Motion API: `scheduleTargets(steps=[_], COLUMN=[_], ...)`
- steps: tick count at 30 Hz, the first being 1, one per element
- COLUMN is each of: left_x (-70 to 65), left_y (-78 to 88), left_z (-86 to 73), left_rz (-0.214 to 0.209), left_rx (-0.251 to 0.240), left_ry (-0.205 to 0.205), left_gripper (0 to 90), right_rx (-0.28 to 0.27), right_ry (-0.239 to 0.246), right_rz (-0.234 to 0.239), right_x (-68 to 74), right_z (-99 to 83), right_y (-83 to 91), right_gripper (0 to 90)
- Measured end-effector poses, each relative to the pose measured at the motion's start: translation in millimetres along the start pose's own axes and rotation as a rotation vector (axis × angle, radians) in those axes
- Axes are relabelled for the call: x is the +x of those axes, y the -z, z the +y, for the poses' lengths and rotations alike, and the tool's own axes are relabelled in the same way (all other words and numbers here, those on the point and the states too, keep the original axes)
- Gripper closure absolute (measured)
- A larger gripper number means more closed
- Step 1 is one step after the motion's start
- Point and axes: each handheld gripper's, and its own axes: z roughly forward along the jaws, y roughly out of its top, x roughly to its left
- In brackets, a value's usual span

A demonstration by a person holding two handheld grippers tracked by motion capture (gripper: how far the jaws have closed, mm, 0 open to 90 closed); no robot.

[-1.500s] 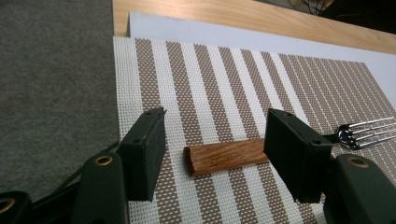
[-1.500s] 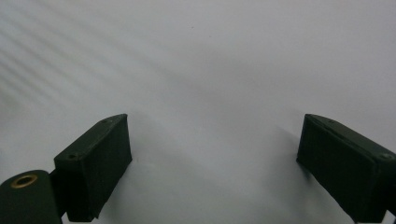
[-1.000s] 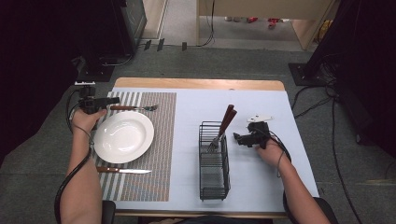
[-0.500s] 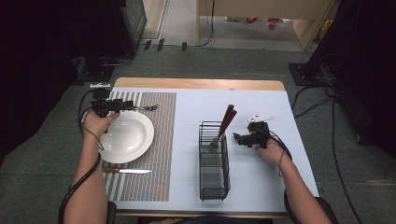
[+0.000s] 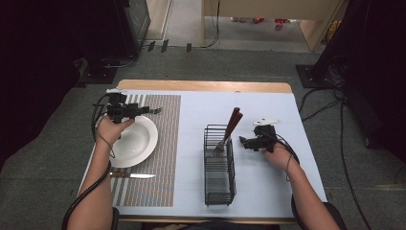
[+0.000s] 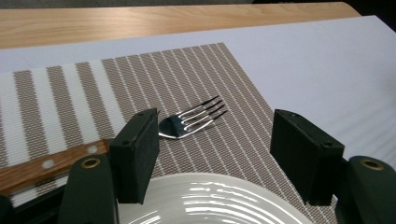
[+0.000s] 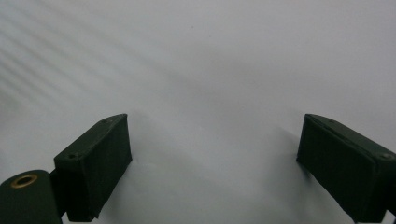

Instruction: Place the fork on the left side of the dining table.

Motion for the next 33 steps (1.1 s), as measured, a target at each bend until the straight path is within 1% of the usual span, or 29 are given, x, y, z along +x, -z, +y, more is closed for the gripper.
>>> scheduleTargets(steps=[6, 11, 13, 17, 20, 24, 26, 29, 33], left_x=[-15.2, -29.1, -34.2, -45.5, -55.0, -66.0, -72.0, -82.6, -94.6], left_y=[-8.7, -15.8, -19.2, -25.1, -29.3, -35.7, -39.3, -44.4, -51.8], left_z=[-2.1, -1.2, -0.7, -0.4, -0.5, -0.8, -2.2, -4.0, -5.7], left_rz=[-0.024, -0.066, -0.079, -0.091, -0.098, -0.130, -0.138, -0.141, -0.173], left_rx=[0.019, 0.020, 0.026, 0.036, 0.044, 0.056, 0.061, 0.066, 0.073], left_ry=[-0.026, -0.034, -0.046, -0.068, -0.097, -0.109, -0.114, -0.151, -0.166], left_gripper=[32.6, 32.6, 32.3, 32.3, 32.3, 32.3, 32.2, 32.2, 32.0], right_rx=[0.001, 0.000, 0.001, 0.001, 0.001, 0.001, 0.001, 0.001, 0.001], right_ry=[-0.001, 0.000, -0.001, -0.001, -0.001, -0.001, -0.001, 0.000, 0.001], right_rz=[0.001, 0.000, 0.001, 0.001, 0.001, 0.001, 0.001, 0.000, 0.000], right_x=[0.1, 0.0, 0.1, 0.1, 0.2, 0.1, 0.1, 0.0, 0.0], right_z=[0.0, 0.0, 0.0, 0.0, 0.0, 0.0, 0.0, 0.1, 0.1], right_y=[0.0, 0.0, 0.0, 0.1, 0.1, 0.0, 0.0, 0.0, 0.0], right_gripper=[9.1, 9.1, 9.1, 9.1, 9.1, 9.1, 9.1, 9.1, 9.1])
